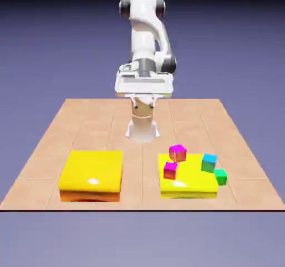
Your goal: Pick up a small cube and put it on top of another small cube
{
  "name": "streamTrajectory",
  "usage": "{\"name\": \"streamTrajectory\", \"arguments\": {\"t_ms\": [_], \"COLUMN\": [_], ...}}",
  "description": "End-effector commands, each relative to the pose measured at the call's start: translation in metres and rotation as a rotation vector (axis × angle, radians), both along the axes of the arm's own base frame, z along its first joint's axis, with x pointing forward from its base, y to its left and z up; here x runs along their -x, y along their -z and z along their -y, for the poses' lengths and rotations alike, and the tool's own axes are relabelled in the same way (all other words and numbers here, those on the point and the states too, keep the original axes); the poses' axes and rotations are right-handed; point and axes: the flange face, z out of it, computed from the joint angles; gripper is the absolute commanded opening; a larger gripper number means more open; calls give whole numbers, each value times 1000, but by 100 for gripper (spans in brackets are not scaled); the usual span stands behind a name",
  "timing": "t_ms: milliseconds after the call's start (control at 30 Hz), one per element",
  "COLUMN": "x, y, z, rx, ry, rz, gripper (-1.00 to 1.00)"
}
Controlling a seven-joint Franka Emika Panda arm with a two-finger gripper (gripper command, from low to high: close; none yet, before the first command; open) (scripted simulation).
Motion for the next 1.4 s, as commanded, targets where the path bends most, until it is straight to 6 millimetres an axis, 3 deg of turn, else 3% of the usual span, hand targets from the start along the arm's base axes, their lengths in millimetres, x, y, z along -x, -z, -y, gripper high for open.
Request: {"name": "streamTrajectory", "arguments": {"t_ms": [0,233,400,567,700,833,1000,1167,1367], "x": [-1,2,13,26,34,38,36,28,15], "y": [-14,-101,-146,-169,-169,-150,-102,-29,86], "z": [-6,-59,-114,-181,-239,-298,-367,-423,-466], "rx": [-11,-78,-112,-132,-137,-132,-111,-71,1], "ry": [23,178,286,395,485,580,708,847,1030], "rz": [11,85,130,167,191,210,229,245,265], "gripper": [0,0,0,0,0,0,0,0,0]}}
